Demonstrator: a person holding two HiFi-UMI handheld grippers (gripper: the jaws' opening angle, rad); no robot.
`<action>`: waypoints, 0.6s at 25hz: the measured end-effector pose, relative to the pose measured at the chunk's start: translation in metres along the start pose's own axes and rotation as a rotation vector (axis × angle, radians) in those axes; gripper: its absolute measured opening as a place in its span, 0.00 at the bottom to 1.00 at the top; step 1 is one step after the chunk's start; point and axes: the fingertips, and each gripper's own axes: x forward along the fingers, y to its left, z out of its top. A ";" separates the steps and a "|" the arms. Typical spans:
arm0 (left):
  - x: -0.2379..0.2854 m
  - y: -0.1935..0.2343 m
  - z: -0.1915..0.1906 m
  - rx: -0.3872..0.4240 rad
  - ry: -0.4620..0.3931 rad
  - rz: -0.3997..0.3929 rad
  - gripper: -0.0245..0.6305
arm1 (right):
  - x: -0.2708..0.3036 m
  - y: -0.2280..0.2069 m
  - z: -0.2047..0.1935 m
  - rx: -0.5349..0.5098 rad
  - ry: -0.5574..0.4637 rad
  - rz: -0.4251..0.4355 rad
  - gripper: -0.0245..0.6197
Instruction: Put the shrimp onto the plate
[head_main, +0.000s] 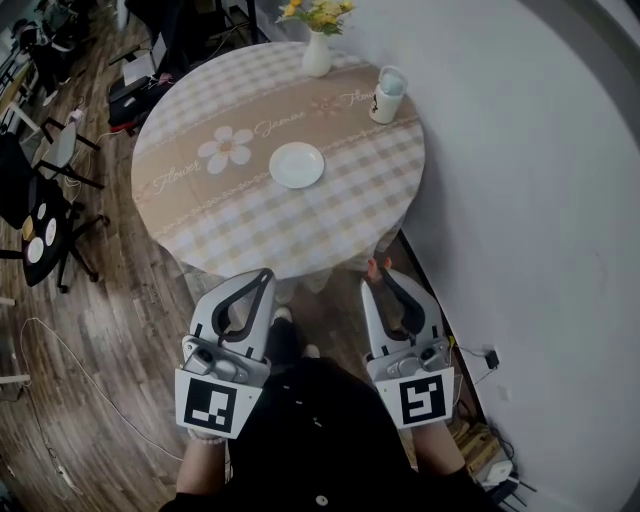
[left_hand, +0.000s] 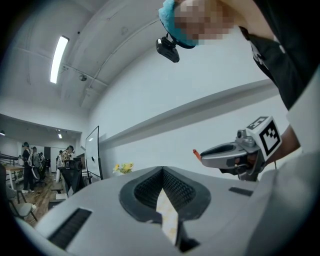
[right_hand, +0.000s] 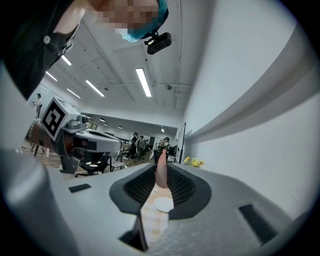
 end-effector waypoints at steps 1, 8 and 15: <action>0.003 0.004 -0.001 0.003 -0.002 -0.004 0.04 | 0.005 -0.001 0.000 0.000 0.000 -0.004 0.13; 0.029 0.038 -0.009 -0.004 -0.008 -0.021 0.04 | 0.044 -0.008 -0.005 -0.006 0.019 -0.019 0.13; 0.053 0.080 -0.019 -0.021 -0.002 -0.031 0.04 | 0.088 -0.015 -0.005 -0.008 0.032 -0.038 0.13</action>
